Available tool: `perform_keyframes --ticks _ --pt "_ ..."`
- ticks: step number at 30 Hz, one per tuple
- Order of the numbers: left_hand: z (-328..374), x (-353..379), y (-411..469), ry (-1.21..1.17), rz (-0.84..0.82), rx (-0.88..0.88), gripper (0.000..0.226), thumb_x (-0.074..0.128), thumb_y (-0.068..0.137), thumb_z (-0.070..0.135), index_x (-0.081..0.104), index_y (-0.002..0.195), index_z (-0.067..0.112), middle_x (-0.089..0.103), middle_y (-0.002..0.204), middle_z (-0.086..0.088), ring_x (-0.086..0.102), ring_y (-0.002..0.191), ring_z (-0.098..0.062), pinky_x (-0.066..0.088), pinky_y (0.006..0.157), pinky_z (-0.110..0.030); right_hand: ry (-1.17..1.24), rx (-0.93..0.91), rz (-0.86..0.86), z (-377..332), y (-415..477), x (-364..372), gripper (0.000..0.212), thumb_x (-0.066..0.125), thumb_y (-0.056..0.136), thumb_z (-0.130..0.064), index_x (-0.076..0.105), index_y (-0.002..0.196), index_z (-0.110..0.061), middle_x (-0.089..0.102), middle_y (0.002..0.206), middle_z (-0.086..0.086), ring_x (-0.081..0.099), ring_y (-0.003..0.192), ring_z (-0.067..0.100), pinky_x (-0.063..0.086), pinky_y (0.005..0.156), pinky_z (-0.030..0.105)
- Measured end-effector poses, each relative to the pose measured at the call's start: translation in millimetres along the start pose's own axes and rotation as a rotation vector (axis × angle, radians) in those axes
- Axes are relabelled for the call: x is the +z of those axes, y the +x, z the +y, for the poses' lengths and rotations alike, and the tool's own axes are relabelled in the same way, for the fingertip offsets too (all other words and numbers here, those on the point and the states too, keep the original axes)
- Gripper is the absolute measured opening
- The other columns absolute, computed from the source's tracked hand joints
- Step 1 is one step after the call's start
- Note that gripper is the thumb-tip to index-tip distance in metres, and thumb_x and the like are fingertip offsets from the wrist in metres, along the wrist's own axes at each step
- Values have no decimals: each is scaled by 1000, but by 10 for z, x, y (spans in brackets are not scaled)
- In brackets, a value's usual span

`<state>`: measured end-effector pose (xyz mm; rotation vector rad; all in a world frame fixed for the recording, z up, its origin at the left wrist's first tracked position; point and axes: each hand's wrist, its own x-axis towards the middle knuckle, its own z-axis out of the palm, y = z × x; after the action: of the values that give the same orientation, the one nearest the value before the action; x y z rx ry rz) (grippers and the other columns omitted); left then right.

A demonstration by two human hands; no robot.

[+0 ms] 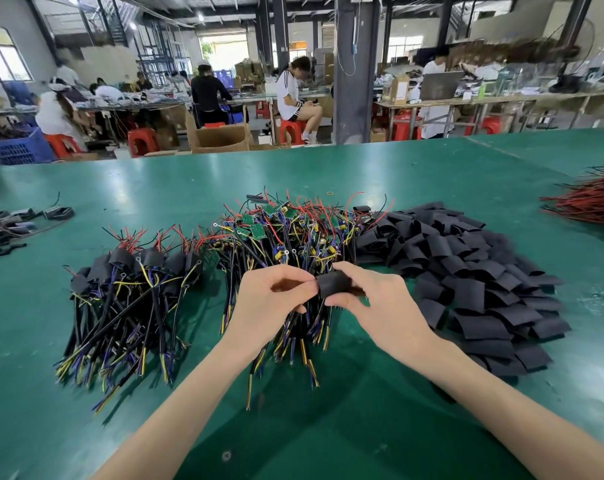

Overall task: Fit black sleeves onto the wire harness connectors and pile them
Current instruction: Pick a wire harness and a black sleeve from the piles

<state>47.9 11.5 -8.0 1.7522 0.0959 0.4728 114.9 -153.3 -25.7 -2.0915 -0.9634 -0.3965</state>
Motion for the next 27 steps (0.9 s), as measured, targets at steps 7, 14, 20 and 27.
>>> perform_keyframes --ticks 7,14,20,27 --pt "47 -66 29 130 26 74 15 71 78 7 70 73 21 65 58 6 56 47 -6 43 52 -11 -10 7 -6 13 -3 3 67 68 82 -35 40 141 -18 64 116 2 58 102 18 39 96 29" --pt "104 -925 314 458 832 275 18 60 85 15 54 100 24 64 76 2 60 68 -11 43 74 -29 -375 99 115 201 84 -142 67 57 91 -33 28 145 -7 40 141 10 33 130 28 18 108 33" --pt "-273 -1425 359 1115 764 -145 27 57 81 10 68 105 5 66 97 -26 56 97 -43 42 87 -44 -548 224 42 348 92 -145 58 56 89 -28 36 140 -7 41 139 9 32 130 26 22 107 37" --pt "-268 -1459 349 1183 785 -310 27 58 80 13 68 105 5 54 108 -33 43 108 -43 31 91 -44 -618 331 2 490 122 -199 46 55 89 -25 47 130 -8 46 132 9 34 124 28 26 101 38"
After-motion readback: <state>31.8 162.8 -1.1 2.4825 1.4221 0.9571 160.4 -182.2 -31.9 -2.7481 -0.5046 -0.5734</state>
